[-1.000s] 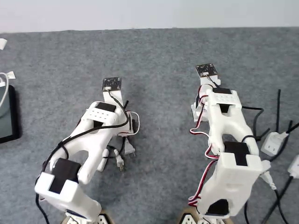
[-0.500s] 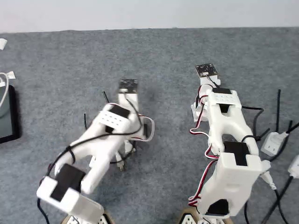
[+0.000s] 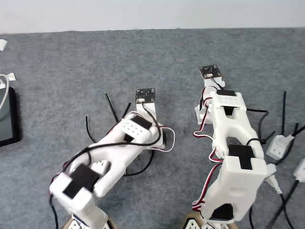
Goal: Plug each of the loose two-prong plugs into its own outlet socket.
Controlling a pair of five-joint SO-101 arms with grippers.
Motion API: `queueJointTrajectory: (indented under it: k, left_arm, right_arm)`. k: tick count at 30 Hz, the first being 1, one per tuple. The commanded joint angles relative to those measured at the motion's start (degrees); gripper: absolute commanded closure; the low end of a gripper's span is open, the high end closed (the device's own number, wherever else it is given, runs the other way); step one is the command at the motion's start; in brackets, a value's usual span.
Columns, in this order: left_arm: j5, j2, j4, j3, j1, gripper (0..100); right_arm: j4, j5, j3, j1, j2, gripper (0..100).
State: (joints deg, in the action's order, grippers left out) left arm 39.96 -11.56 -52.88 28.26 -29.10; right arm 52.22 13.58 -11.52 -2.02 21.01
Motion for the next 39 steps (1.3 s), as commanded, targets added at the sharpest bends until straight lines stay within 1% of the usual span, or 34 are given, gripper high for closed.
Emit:
queueJointTrajectory:
  k: [1, 6, 10, 12, 14, 18, 22, 25, 27, 33, 39]
  left_arm:
    - [1.58, -3.25, -3.08, -7.43, -0.44, 99]
    - [1.05, -5.98, -7.21, -10.95, -0.44, 97]
    - [1.49, -6.68, -11.6, -13.67, -0.09, 85]
    - [2.02, -6.68, -12.04, -13.76, 0.0, 78]
    - [3.25, -6.24, -12.22, -13.76, 0.0, 75]
    - [1.85, -3.34, -15.3, -14.11, 0.0, 74]
    - [-0.62, 6.07, -18.37, -13.05, 0.0, 74]
    - [-4.66, 13.54, -18.9, -10.07, 0.44, 74]
    - [-7.74, 18.73, -18.9, -8.04, 2.29, 74]
    - [-14.95, 36.92, -18.9, -0.57, 11.69, 74]
    - [-18.99, 52.4, -18.55, 10.07, 23.91, 74]
  right_arm:
    - [-1.8, 0.62, 0.62, 0.84, -2.95, 98.9]
    - [-1.71, 0.62, 0.62, 1.27, -2.95, 98.9]
    - [-1.71, 0.62, 0.62, 1.27, -2.95, 98.9]
    - [-1.71, 0.62, 0.62, 1.27, -2.95, 98.9]
    - [-1.71, 0.62, 0.62, 1.27, -2.95, 98.9]
    - [-1.71, 0.62, 0.62, 1.27, -2.95, 98.9]
    - [-1.71, 0.62, 0.62, 1.27, -2.95, 98.9]
    - [-1.71, 0.62, 0.62, 1.27, -2.95, 98.9]
    - [-1.71, 0.62, 0.62, 1.27, -2.95, 98.9]
    - [-1.71, 0.62, 0.62, 1.27, -2.95, 98.9]
    - [-1.71, 0.62, 0.62, 1.27, -2.95, 98.9]
